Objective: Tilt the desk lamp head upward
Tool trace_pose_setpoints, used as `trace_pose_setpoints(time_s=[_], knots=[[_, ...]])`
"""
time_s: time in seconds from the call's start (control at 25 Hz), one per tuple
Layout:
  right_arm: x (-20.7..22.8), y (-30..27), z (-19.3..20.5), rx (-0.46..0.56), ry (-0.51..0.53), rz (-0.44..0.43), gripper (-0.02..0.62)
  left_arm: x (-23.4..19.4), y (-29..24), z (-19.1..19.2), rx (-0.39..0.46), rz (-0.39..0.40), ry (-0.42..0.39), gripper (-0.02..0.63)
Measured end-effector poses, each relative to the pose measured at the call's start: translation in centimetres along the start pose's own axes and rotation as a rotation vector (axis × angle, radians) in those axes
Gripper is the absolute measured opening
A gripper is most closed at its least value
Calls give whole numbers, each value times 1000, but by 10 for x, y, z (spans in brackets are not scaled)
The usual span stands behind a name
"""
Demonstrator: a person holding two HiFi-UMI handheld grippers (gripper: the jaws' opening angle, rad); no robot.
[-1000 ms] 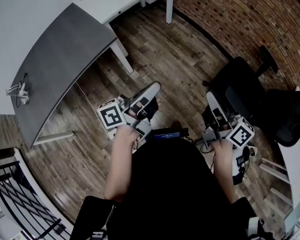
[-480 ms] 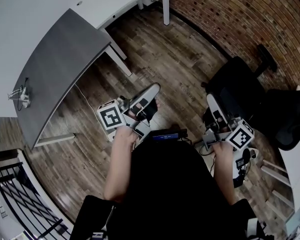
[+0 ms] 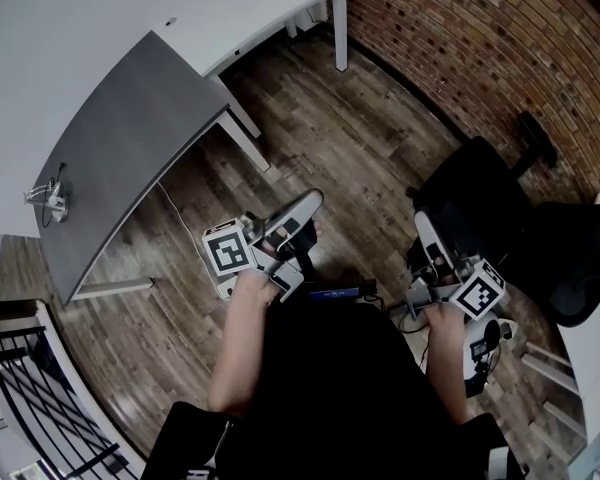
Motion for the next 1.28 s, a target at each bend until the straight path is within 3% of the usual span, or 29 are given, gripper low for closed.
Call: trace_pose_setpoints(time_s=[0.32,0.76,1.16,1.28], knots=[[31,-24,-23,-21,11,55,15,-34,-46,-31,-19,39,78,14],[64,-140,-47,-24,69,69,17,-77,-76,-149,41,146,73,14],[86,-198,-32,-30,41,79,17,-120,-61,-200,84,130,154,14],[98,-209,-36,-33,24,64,18,-129,-65,-206,88,100,146,14]])
Point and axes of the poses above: the fingertips, and each gripper's own axes: y backward along the fingers, x to its right, z out of its underside, the point moved 5 cm from there along y, backward along the fingers, and after that the axes turned 12 degrees about -z, right-handed, at the moved point
